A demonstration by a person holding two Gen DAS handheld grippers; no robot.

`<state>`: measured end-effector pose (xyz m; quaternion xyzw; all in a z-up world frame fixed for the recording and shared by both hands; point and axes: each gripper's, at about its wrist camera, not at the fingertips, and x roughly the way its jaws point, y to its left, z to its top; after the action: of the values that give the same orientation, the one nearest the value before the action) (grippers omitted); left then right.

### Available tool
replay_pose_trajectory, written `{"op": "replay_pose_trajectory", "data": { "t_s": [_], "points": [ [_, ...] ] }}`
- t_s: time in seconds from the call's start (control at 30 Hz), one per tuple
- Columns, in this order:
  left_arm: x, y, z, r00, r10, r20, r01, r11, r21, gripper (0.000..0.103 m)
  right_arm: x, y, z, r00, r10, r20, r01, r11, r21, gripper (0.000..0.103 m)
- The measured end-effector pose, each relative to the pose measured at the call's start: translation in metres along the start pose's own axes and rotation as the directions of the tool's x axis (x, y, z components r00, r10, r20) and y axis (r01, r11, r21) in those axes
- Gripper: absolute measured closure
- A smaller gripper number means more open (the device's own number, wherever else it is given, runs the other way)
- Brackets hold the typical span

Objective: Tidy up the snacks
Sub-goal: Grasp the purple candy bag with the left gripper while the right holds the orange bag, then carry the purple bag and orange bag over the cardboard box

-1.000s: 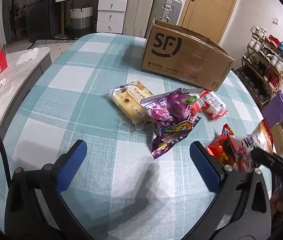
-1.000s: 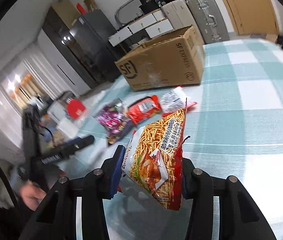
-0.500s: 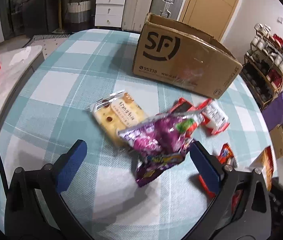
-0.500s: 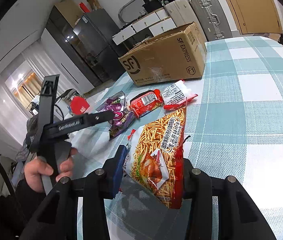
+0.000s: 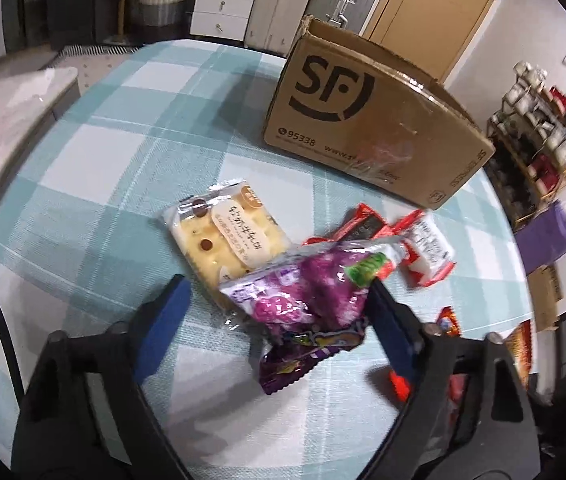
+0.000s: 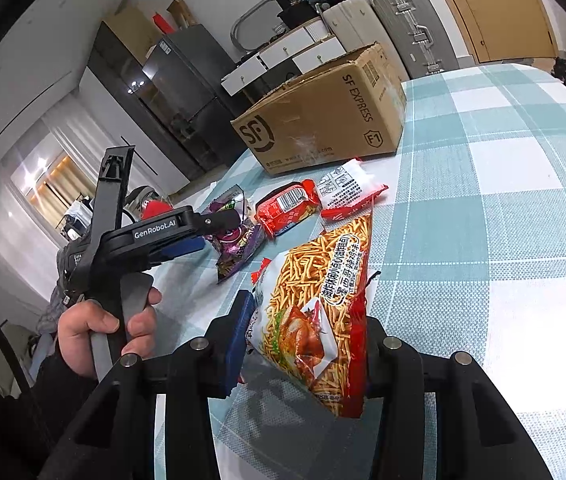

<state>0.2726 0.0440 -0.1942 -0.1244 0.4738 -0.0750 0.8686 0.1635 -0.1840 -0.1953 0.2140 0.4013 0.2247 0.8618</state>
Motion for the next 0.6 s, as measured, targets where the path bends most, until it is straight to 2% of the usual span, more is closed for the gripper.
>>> {"op": "replay_pose_trajectory", "data": {
  "t_s": [0.07,0.23,0.47,0.53,0.6],
  "points": [
    [-0.003,-0.001,0.0,1.0,-0.025,0.001,0.025,1.0,0.003,0.038,-0.001,0.0,-0.001,1.0,-0.001,0.001,0.001,1.0,0.002,0.059],
    [-0.007,-0.005,-0.004,0.998,-0.059,0.002,0.059,0.998,0.037,0.05,-0.002,-0.001,-0.001,1.0,-0.002,0.0,0.002,1.0,0.006,0.059],
    [-0.012,0.003,-0.01,0.994,-0.109,-0.002,0.109,0.994,-0.007,0.059,-0.002,-0.002,-0.001,1.0,-0.002,0.001,0.002,1.0,0.013,0.059],
    [-0.013,0.008,-0.011,0.99,-0.137,-0.013,0.137,0.99,-0.032,0.059,-0.002,-0.001,-0.002,1.0,-0.003,0.001,0.003,1.0,0.014,0.059],
    [-0.016,0.012,-0.014,0.991,-0.136,-0.01,0.136,0.99,-0.037,0.059,-0.003,-0.001,-0.002,1.0,-0.007,0.004,0.007,1.0,0.015,0.059]
  ]
}}
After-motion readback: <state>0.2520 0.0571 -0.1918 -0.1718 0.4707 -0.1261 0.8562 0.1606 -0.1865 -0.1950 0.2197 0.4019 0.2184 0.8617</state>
